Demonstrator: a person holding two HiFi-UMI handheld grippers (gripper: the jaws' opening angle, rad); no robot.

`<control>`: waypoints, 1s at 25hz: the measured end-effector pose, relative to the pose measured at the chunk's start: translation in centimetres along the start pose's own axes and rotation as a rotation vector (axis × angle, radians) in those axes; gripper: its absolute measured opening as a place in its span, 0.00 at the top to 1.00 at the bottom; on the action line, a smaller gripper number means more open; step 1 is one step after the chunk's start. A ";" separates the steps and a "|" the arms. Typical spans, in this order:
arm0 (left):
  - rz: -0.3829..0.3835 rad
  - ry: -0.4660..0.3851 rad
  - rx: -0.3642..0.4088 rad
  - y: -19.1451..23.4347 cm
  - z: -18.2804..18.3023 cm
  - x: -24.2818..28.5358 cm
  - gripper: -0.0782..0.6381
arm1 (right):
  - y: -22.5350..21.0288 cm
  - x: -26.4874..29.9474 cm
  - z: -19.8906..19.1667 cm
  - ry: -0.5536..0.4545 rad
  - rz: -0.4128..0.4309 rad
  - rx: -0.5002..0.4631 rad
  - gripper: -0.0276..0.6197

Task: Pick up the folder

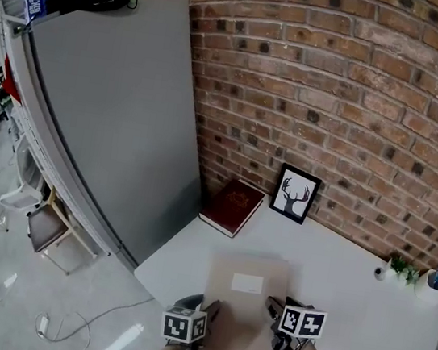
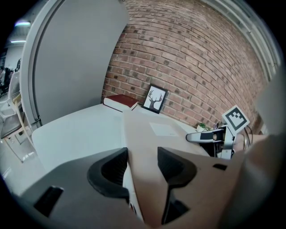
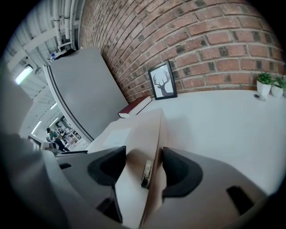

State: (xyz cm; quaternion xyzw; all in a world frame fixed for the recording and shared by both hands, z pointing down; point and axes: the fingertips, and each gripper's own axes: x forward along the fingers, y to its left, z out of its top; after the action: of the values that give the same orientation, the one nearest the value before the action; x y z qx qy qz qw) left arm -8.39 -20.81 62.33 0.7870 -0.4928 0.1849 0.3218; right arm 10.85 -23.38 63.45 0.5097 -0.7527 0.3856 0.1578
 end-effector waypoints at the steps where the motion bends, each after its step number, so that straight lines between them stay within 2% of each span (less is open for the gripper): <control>1: -0.001 0.000 0.000 0.0 0.0 0.0 0.61 | 0.0 -0.1 0.0 -0.001 -0.002 0.002 0.56; 11: -0.012 -0.016 -0.003 -0.3 0.2 -0.5 0.61 | 0.6 -1.4 0.4 -0.038 -0.007 -0.007 0.57; 19: 0.005 -0.090 0.047 -0.4 1.9 -2.0 0.61 | 2.2 -2.6 1.9 -0.117 0.014 -0.042 0.58; 25: 0.012 -0.159 0.056 -0.2 3.6 -3.5 0.61 | 3.9 -3.7 3.8 -0.185 0.023 -0.078 0.59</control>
State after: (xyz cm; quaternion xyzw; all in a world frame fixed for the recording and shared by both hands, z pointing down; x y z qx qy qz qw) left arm -9.82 -20.94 57.50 0.8050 -0.5160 0.1373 0.2585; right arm 9.54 -23.10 56.95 0.5278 -0.7843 0.3093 0.1027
